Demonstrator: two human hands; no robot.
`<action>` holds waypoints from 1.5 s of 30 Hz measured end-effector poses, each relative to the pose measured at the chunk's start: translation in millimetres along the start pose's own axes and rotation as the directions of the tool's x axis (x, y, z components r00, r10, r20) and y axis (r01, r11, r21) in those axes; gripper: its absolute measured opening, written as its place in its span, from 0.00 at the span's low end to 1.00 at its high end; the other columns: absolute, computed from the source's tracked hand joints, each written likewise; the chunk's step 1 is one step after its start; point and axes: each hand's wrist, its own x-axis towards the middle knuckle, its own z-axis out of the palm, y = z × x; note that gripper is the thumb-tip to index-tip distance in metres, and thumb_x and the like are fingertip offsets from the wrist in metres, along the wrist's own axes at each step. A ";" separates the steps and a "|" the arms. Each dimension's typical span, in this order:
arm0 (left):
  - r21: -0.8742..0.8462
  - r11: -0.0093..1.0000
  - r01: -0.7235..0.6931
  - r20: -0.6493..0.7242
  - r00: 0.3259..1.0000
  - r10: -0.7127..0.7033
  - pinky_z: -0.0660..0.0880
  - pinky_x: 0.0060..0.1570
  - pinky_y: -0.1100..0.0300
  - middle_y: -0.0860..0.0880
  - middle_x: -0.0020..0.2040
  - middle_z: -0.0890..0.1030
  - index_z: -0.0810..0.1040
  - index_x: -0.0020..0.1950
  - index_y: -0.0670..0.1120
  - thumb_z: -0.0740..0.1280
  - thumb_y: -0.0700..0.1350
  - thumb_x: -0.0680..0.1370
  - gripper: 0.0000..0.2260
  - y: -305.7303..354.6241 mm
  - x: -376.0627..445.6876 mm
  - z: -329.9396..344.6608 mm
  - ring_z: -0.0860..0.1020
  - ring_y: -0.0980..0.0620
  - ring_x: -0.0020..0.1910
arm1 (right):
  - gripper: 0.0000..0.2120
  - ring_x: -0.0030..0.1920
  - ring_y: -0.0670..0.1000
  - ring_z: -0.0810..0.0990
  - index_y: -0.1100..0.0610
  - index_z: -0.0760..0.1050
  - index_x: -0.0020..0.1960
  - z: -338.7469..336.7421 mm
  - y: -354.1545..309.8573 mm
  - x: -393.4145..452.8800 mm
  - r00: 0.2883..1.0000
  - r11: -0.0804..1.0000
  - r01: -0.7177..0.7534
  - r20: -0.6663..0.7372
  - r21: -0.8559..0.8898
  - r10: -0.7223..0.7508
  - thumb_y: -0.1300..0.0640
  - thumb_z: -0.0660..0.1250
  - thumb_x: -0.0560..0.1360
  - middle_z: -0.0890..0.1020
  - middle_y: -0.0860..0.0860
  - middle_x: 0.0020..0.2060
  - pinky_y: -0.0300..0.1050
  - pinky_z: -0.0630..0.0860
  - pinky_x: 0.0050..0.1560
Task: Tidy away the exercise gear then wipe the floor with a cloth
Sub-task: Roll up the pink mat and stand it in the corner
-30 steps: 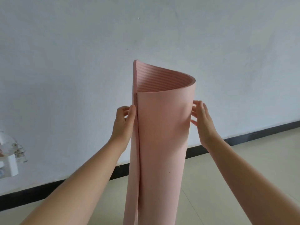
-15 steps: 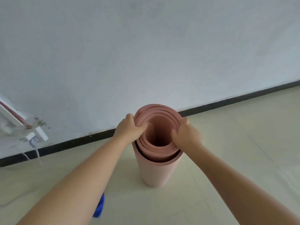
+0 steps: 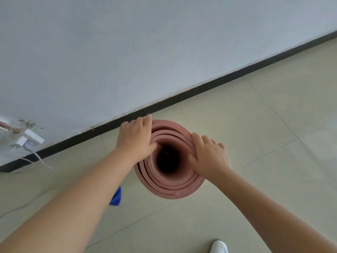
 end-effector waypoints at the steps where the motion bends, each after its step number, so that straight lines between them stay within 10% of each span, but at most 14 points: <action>1: 0.028 0.999 -0.027 0.023 0.999 0.027 0.69 0.58 0.55 0.45 0.65 0.70 0.61 0.69 0.42 0.61 0.53 0.78 0.24 8.3 -2.5 -2.6 0.71 0.46 0.62 | 0.21 0.58 0.55 0.73 0.54 0.59 0.69 0.2 6.3 -5.1 1.000 1.000 -0.013 -0.005 -0.006 0.013 0.51 0.55 0.78 0.74 0.52 0.57 0.48 0.64 0.60; 19: -0.018 0.951 -0.307 0.055 0.950 0.308 0.70 0.57 0.53 0.42 0.63 0.70 0.68 0.62 0.40 0.56 0.50 0.82 0.16 315.8 35.4 -233.2 0.68 0.44 0.64 | 0.14 0.60 0.56 0.69 0.57 0.68 0.59 -266.9 263.1 -79.4 0.952 0.955 -0.287 -0.136 -0.078 0.275 0.50 0.55 0.79 0.78 0.54 0.53 0.51 0.59 0.64; 38: 0.096 0.704 -0.703 -0.103 0.697 0.710 0.71 0.56 0.53 0.40 0.62 0.70 0.67 0.64 0.39 0.55 0.39 0.80 0.13 759.0 241.7 -505.3 0.69 0.42 0.61 | 0.14 0.60 0.57 0.72 0.58 0.69 0.61 -581.8 631.5 -70.3 0.626 0.682 -0.727 -0.338 0.073 0.703 0.56 0.59 0.75 0.80 0.56 0.53 0.53 0.63 0.63; 45: 0.138 0.695 -0.706 -0.105 0.687 0.719 0.71 0.57 0.53 0.40 0.63 0.70 0.67 0.64 0.39 0.55 0.39 0.80 0.13 941.7 338.3 -547.8 0.70 0.42 0.61 | 0.14 0.60 0.57 0.72 0.58 0.69 0.59 -655.7 829.1 -24.4 0.638 0.701 -0.707 -0.348 0.088 0.687 0.57 0.59 0.75 0.79 0.56 0.54 0.53 0.65 0.62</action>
